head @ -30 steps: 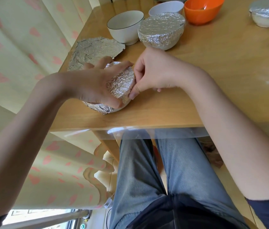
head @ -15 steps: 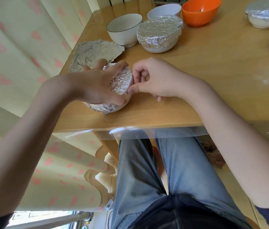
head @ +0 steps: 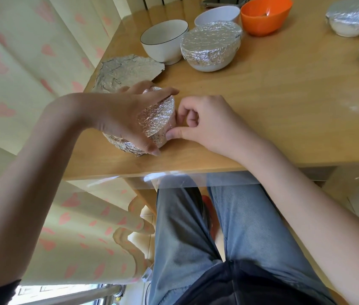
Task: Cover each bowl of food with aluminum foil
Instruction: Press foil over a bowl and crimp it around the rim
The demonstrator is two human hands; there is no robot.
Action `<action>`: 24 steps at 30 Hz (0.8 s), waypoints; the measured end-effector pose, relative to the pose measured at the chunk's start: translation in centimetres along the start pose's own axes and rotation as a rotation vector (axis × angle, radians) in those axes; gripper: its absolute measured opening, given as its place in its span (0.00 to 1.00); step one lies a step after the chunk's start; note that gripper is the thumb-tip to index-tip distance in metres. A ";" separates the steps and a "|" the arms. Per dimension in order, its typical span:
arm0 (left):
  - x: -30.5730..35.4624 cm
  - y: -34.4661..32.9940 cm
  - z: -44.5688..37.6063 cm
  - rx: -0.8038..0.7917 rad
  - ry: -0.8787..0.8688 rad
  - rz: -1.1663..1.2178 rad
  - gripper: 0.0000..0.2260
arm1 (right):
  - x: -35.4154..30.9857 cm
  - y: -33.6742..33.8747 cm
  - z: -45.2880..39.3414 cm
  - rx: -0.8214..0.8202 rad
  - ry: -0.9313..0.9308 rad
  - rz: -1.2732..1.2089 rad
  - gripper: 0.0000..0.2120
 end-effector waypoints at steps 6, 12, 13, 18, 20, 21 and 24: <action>0.4 0.1 0.1 0.027 0.011 0.013 0.50 | 0.1 -0.1 -0.8 -0.105 -0.037 -0.121 0.12; 0.2 0.2 0.2 0.046 0.044 0.004 0.51 | -0.6 -0.1 -2.4 -0.258 -0.042 0.005 0.13; 0.2 0.2 0.2 0.056 0.041 0.005 0.52 | -0.8 0.1 -2.7 -0.277 -0.034 0.070 0.14; 0.0 0.2 0.1 0.061 0.036 0.013 0.52 | -1.9 0.7 -4.7 -0.309 0.020 0.367 0.21; -0.1 0.2 0.0 0.057 0.036 0.018 0.53 | -2.0 0.4 -5.0 -0.343 0.054 0.359 0.21; -0.1 0.2 0.0 0.055 0.035 0.021 0.53 | -2.0 0.2 -4.8 -0.374 0.070 0.332 0.21; -0.2 0.1 0.0 0.053 0.037 0.013 0.54 | -1.4 -0.3 -3.9 -0.481 0.049 0.206 0.18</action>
Point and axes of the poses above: each hand's wrist, its own z-axis away from the middle knuckle, its own y-axis out of the back of the hand, x = y × z, the point moved 9 cm from there along -z, towards the middle knuckle, and after that the axes turned 2 degrees about x, right-handed, at the moved point
